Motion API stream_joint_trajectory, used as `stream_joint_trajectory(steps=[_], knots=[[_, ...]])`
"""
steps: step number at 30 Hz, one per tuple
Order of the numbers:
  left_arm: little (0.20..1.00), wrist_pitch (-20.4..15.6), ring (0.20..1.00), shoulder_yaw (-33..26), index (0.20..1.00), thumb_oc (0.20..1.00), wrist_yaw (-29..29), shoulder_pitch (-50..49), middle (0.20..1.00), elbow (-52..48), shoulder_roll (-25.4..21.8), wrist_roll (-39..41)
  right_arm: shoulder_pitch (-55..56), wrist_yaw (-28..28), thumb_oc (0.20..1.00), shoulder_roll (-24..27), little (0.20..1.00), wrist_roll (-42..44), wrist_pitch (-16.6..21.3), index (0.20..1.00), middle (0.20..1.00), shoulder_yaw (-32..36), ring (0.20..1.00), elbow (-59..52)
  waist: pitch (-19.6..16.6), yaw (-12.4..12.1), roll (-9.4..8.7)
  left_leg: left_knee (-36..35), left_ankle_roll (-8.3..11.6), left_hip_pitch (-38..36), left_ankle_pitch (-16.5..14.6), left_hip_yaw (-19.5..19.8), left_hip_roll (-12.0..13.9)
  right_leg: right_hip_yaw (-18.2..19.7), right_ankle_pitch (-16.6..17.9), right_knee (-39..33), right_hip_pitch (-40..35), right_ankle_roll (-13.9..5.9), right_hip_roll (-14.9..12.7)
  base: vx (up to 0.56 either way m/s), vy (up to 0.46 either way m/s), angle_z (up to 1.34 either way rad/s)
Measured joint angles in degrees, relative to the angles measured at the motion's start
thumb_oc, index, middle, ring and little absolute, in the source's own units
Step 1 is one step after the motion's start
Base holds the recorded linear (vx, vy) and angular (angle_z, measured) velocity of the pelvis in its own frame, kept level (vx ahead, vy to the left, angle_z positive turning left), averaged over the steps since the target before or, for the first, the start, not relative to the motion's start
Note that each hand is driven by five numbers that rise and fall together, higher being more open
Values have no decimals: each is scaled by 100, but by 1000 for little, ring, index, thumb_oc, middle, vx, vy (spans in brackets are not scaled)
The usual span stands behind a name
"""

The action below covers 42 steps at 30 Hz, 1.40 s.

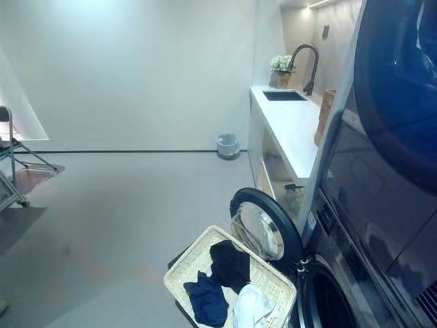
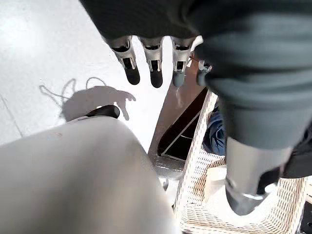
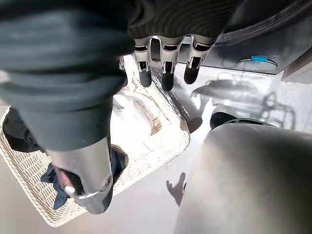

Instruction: Put the clothes into the washing machine.

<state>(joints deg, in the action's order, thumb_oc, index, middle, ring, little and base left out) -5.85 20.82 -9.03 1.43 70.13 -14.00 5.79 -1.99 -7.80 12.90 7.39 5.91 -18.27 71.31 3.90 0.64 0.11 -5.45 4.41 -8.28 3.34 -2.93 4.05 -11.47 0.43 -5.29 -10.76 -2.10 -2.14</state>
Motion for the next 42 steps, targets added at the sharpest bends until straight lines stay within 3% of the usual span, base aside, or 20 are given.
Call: stream_joint_trajectory(steps=[22,29,35,42], knots=[[1000,-16,1000,-21,1000,1000,818,-1,1000,29,61,14,3,9,1000,62,1000,5,1,1000,1000,4,1000,4,129,0,66,4,13,101,10,2,-8,-2,10,3,96,2,-3,23,-5,1],[1000,-63,1000,-370,1000,1000,1151,-4,1000,34,117,236,9,10,1000,83,1000,13,2,1000,1000,7,1000,7,182,9,79,1,0,110,-3,-2,-4,0,2,-4,93,-6,-2,29,13,0],[1000,-370,1000,-440,1000,1000,2514,34,1000,26,124,191,23,12,1000,97,1000,71,3,1000,1000,2,1000,8,301,22,74,4,-5,112,-13,-30,-5,28,3,1,156,-7,-6,48,32,-2],[1000,-508,1000,-630,1000,1000,3321,355,1000,23,98,247,-115,8,1000,166,1000,132,8,1000,1000,-48,1000,-26,489,16,111,37,-6,337,12,-288,-2,250,92,22,514,-14,-8,-44,57,-16]])
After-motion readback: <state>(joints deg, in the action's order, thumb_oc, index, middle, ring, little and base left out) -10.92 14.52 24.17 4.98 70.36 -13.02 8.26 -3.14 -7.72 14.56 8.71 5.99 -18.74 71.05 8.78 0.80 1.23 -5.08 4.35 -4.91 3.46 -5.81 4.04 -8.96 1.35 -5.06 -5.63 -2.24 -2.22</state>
